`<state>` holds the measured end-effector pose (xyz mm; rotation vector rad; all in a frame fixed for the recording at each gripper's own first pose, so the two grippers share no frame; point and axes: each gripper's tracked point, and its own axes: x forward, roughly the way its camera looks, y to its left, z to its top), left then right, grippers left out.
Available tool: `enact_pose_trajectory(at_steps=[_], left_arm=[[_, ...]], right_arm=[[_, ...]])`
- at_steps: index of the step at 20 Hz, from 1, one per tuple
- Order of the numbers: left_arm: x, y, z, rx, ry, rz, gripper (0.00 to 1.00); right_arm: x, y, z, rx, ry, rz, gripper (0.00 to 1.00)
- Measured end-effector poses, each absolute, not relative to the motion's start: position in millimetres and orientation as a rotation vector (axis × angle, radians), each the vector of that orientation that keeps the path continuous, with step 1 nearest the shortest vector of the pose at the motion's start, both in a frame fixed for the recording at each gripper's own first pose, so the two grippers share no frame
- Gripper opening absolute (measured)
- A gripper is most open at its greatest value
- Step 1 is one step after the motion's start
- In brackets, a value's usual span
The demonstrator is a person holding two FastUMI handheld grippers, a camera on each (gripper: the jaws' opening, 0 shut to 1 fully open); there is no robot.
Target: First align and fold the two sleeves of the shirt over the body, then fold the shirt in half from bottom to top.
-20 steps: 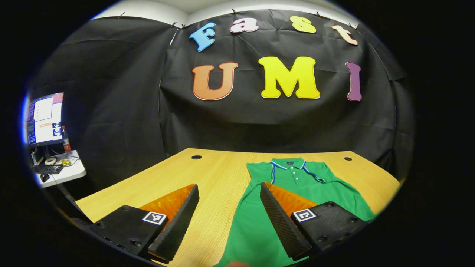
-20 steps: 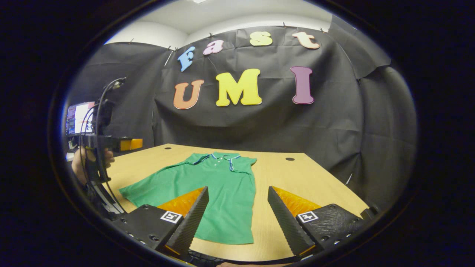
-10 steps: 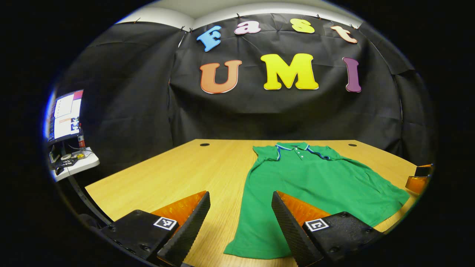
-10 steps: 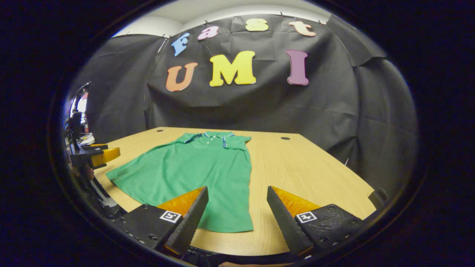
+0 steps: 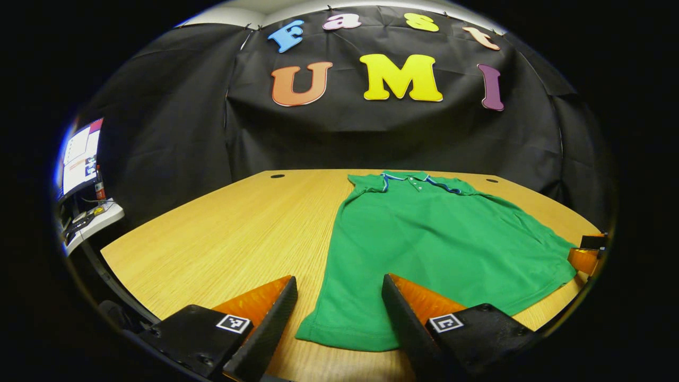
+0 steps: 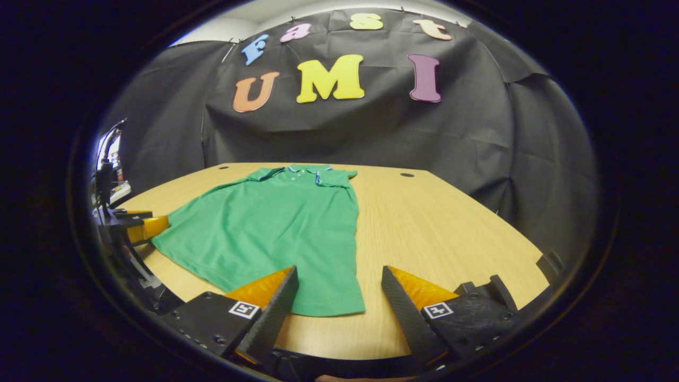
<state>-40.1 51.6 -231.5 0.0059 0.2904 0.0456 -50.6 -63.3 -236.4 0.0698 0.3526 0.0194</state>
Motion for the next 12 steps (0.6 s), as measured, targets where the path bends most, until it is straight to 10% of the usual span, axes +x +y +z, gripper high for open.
enact_pose_trajectory(at_steps=[4,7,12], left_arm=[[-39,54,-234,-0.002,0.311,0.059,0.97],[-35,44,-233,0.008,0.317,0.028,0.76],[-29,37,-232,0.029,0.328,-0.010,0.17]], right_arm=[[-48,-62,-238,0.091,0.360,0.025,0.94],[-46,-56,-241,0.128,0.372,0.040,0.86],[-35,-43,-241,0.171,0.368,0.097,0.10]])
